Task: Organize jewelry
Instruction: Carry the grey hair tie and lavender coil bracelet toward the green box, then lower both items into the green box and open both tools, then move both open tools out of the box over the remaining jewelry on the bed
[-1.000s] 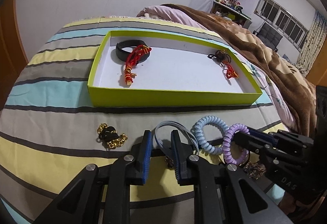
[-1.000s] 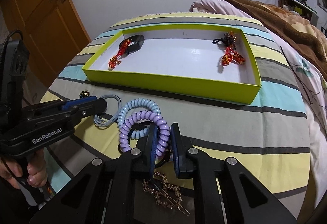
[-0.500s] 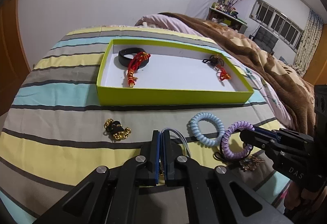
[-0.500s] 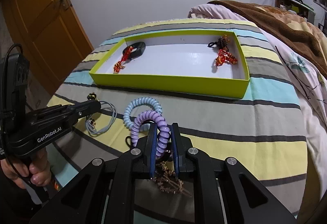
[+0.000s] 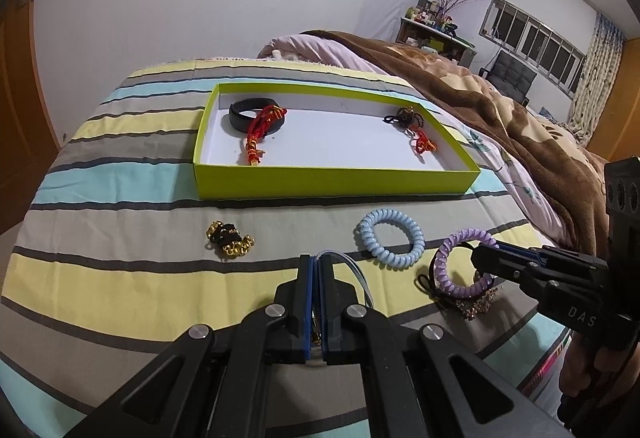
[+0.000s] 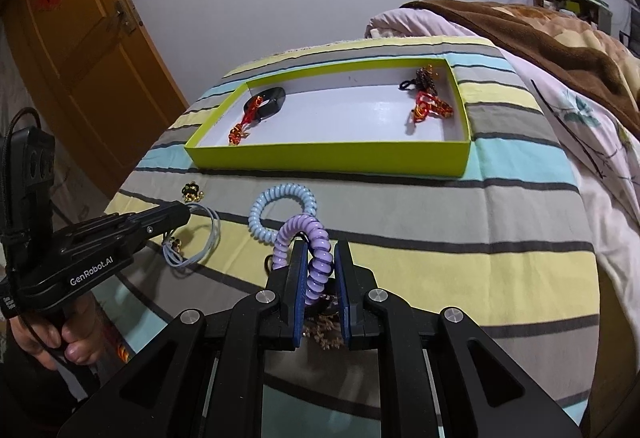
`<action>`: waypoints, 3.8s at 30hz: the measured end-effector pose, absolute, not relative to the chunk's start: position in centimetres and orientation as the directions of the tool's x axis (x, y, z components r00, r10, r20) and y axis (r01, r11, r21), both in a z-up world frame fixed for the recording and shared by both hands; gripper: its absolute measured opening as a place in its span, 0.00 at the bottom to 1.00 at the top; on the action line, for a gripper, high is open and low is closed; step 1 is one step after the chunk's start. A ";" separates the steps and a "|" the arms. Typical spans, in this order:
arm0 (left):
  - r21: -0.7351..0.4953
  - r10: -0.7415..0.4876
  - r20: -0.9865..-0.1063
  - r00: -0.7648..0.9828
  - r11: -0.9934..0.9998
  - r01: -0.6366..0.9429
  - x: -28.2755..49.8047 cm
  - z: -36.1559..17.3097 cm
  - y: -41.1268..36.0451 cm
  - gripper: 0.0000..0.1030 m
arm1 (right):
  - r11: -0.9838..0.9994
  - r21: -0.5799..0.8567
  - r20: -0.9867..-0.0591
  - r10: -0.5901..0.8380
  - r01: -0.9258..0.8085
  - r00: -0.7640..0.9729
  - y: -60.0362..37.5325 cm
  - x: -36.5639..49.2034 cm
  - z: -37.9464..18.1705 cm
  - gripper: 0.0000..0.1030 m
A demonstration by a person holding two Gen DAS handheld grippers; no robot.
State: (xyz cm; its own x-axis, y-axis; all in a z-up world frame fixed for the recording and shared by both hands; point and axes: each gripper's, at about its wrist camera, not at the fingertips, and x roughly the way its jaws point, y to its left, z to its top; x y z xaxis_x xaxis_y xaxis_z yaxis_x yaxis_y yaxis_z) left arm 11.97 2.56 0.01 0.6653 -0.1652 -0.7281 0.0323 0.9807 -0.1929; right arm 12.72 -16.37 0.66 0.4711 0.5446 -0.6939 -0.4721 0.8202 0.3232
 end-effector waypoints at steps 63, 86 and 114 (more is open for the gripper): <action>-0.119 -0.077 -0.700 0.710 0.993 -0.010 22.5 2.4 6.1 0.02 | 0.861 0.327 -0.666 0.503 -0.391 0.550 -18.7 24.1 1.8 0.09; -0.119 -0.078 -0.740 0.668 0.993 -0.017 22.7 0.1 6.4 0.03 | 0.889 0.231 -0.697 0.434 -0.395 0.571 -18.2 23.3 1.7 0.29; -0.141 -0.080 -0.669 0.739 0.990 -0.021 14.6 3.0 6.8 0.10 | 0.839 0.306 -0.664 0.526 -0.449 0.531 -19.5 14.8 2.5 0.29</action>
State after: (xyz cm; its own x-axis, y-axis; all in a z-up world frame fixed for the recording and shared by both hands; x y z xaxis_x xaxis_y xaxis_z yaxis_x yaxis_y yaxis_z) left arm 14.59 6.82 3.00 0.7388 -0.0800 -0.6692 -0.0206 0.9898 -0.1411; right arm 14.78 -19.52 2.55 0.5313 0.5263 -0.6639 -0.4488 0.8395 0.3064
